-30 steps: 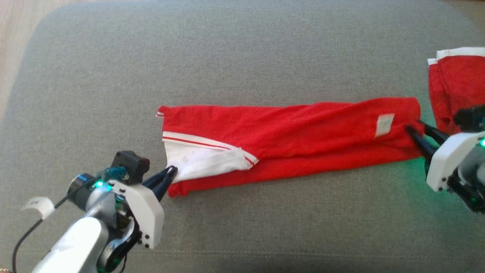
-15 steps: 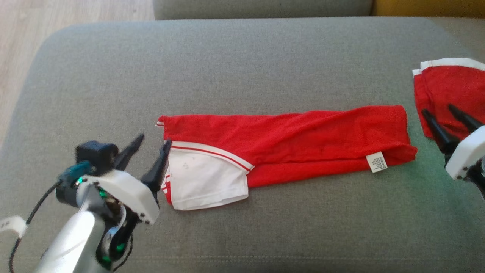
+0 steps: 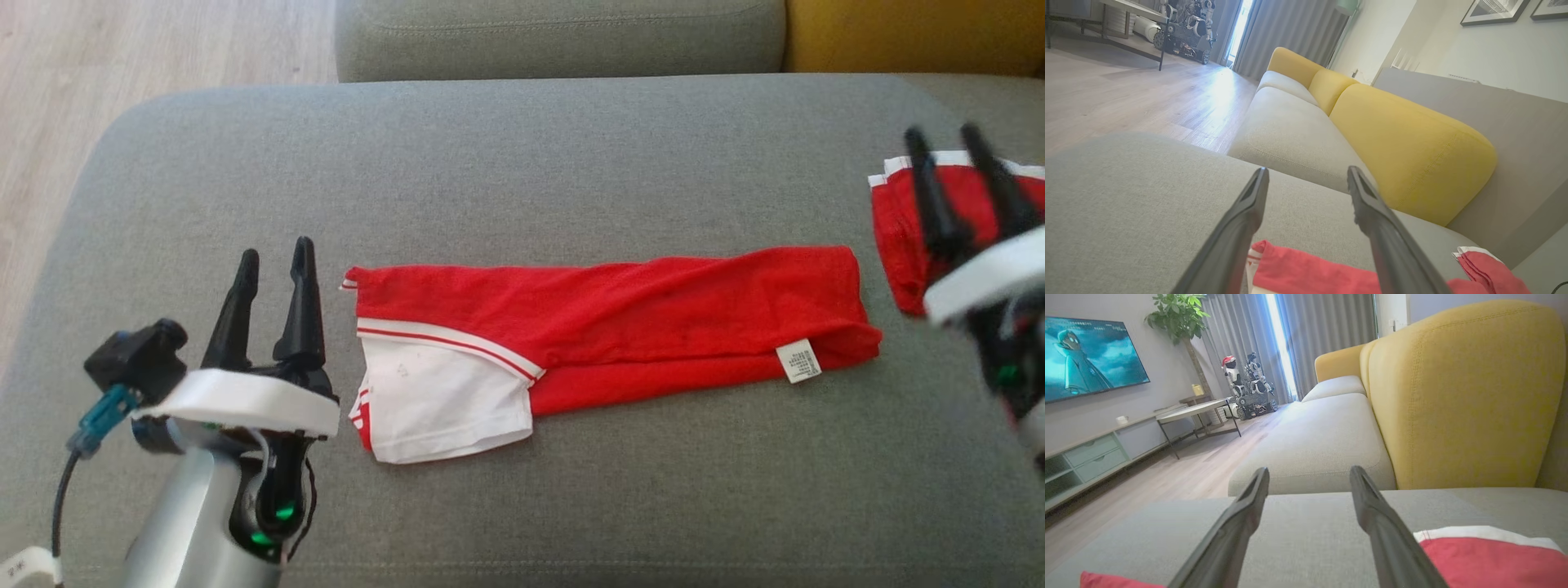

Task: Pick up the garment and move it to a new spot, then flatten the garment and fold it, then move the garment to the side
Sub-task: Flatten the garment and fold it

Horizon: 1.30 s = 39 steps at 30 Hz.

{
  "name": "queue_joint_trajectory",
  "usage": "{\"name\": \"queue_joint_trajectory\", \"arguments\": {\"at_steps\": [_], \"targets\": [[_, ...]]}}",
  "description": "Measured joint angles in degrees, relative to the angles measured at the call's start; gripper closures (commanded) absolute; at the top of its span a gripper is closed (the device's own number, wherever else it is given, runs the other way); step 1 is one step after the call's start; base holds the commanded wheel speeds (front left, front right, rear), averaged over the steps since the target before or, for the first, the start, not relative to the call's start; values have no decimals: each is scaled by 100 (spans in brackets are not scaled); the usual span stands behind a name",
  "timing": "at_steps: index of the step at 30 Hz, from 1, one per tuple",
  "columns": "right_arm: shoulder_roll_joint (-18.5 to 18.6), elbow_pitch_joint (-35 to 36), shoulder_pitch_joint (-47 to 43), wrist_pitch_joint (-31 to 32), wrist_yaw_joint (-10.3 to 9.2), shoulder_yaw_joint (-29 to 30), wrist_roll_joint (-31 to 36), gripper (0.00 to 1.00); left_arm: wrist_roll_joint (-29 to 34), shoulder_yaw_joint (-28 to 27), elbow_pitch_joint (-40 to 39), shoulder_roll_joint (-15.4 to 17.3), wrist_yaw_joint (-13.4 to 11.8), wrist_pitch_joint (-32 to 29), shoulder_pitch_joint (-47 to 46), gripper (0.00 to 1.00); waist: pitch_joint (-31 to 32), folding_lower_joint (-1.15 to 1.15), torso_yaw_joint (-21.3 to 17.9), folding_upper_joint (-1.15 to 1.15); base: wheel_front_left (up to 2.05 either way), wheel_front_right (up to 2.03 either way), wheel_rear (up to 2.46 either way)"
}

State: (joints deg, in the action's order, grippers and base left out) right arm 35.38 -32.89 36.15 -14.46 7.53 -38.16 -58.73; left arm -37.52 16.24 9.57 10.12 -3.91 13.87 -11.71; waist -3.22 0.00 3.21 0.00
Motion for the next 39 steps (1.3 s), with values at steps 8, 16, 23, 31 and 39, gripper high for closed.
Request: {"name": "queue_joint_trajectory", "arguments": {"at_steps": [8, 16, 23, 31, 39], "targets": [[-1096, 686, -1768, 1, 0, 1897, 2154, 0, 445, -762, 131, -577, 421, 43, 565, 0, 4, 0, -80, 0, 0, 0, 0], [-1697, 1212, -2223, 0, 0, 2750, 3136, 0, 945, -1134, 52, -734, 711, 43, 868, 0, -27, 0, -152, 0, 0, 0, 0], [-1858, 1049, -2370, 52, 0, 2977, 3259, 0, 877, -975, -3, -735, 704, 43, 866, 0, -21, 0, -122, 0, 0, 0, 0], [-1883, 335, -2107, 402, 0, 3266, 3205, 0, 870, -804, -2, -738, 645, 43, 790, 0, -259, 0, -65, 0, 0, 0, 0], [-1909, -812, -1433, 745, 0, 3475, 3088, 0, 870, -622, 16, -740, 644, 43, 560, 0, -564, 1, 131, 0, 0, 0, 0]]}}
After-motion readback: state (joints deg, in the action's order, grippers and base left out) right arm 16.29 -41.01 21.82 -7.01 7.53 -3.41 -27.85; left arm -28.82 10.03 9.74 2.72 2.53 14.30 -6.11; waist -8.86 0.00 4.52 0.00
